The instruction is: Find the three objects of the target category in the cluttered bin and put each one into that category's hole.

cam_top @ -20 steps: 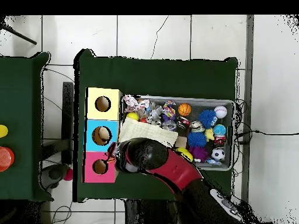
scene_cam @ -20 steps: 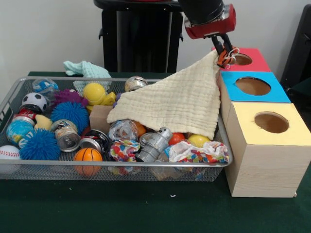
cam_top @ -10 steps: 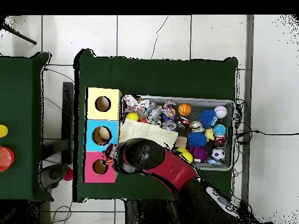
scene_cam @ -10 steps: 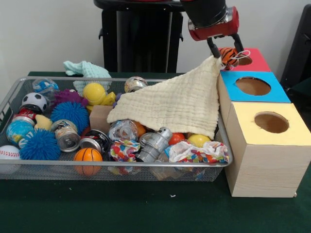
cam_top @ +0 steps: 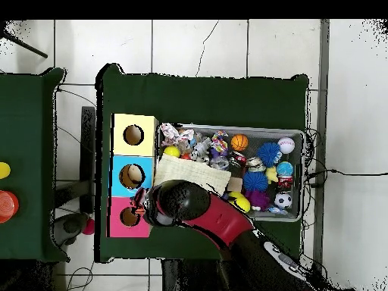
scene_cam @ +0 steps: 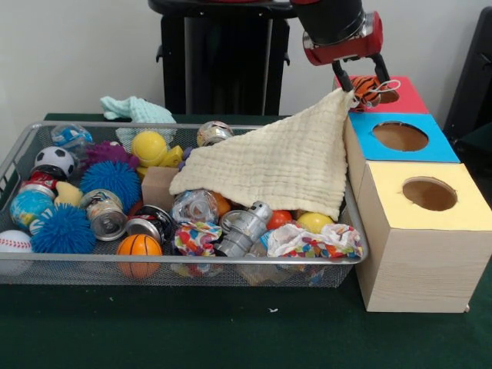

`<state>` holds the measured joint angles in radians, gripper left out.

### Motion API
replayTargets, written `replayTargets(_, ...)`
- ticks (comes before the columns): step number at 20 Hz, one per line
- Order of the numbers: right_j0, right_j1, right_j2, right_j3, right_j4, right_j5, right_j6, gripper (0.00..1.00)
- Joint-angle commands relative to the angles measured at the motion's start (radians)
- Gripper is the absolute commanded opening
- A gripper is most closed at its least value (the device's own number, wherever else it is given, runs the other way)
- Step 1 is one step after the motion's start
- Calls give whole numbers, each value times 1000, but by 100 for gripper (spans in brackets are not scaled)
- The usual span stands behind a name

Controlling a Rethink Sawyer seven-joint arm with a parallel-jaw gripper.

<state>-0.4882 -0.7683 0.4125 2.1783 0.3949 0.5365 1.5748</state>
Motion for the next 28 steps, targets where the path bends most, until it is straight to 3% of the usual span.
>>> replayTargets(1, -3, 32, 29, -70, 11, 31, 124, 100)
replayTargets(7, 1, 43, 21, -88, 3, 35, 120, 100)
replayTargets(22, 30, -91, -8, -125, 7, 298, 200, 100)
replayTargets(28, 36, -93, -23, -144, 6, 313, 189, 100)
